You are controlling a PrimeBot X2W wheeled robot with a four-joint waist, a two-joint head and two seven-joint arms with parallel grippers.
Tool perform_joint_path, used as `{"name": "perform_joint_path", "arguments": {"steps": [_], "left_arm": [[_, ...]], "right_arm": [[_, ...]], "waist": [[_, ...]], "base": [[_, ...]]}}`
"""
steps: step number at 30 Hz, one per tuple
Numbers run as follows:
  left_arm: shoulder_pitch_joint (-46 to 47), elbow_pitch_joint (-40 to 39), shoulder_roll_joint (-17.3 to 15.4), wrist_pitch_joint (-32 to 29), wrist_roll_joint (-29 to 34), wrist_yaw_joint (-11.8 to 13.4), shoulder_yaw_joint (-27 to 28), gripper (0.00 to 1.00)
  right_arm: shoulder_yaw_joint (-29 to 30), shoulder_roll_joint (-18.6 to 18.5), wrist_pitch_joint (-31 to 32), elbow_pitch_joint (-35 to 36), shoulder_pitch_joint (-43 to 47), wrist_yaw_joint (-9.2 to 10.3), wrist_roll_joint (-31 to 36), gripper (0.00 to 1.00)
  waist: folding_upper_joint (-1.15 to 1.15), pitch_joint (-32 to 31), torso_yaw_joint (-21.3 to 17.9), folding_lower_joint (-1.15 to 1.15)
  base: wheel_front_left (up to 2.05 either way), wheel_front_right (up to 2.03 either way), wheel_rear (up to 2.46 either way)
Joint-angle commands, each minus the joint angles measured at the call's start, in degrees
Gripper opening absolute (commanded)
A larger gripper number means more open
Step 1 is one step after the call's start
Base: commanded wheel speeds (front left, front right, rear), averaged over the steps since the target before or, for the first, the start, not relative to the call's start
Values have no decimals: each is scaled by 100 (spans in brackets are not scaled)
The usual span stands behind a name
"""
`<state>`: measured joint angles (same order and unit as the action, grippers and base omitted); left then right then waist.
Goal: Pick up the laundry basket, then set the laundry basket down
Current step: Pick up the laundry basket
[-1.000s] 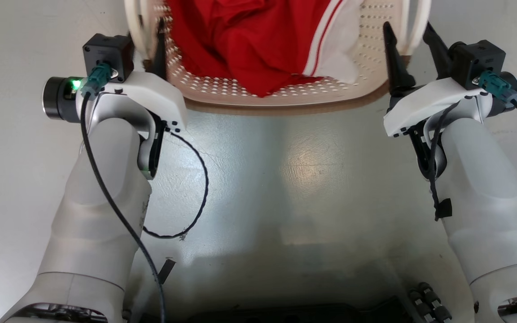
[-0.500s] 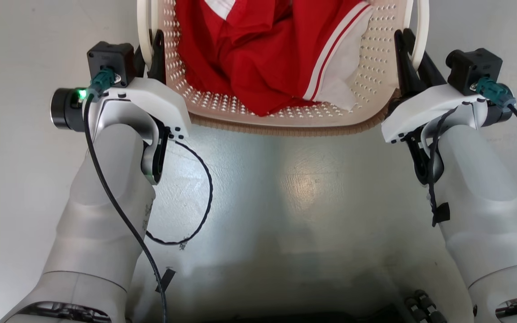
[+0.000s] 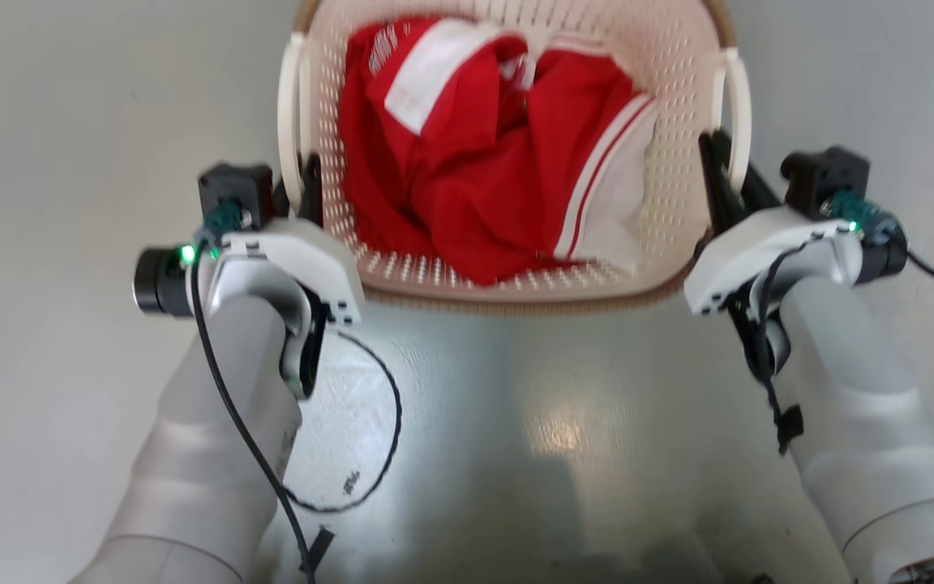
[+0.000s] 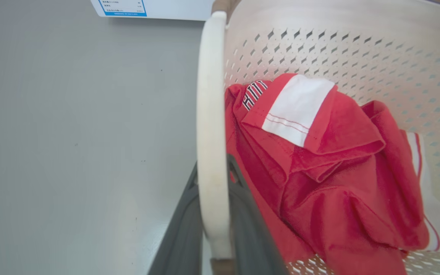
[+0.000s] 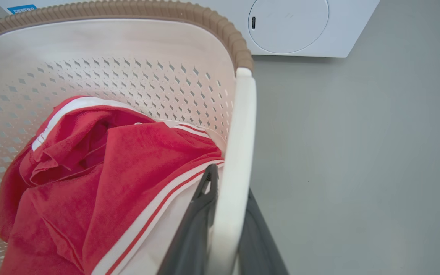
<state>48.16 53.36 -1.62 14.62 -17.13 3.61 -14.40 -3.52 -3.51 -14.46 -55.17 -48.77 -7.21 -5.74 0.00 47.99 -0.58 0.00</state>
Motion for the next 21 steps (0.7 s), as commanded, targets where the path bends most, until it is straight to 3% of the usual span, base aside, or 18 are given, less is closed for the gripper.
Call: {"name": "perform_joint_path", "arguments": {"steps": [1, 14, 21], "left_arm": [[-226, -70, -126, 38, -87, 73, 39, 0], [-1076, 471, -126, 38, -992, 163, -724, 0], [-1615, 809, -126, 38, -1421, 173, -1044, 0]], "right_arm": [[-117, 63, -54, -54, 331, -28, 79, 0], [-499, 63, -54, -1057, 824, -28, -47, 0], [-989, 63, -47, -1528, 1306, -28, -567, 0]], "waist": [[0, -269, 77, 0], [0, -1847, 241, 0], [0, -2944, 185, 0]], "base": [[0, 0, 0], [0, 0, 0], [0, 0, 0]]}}
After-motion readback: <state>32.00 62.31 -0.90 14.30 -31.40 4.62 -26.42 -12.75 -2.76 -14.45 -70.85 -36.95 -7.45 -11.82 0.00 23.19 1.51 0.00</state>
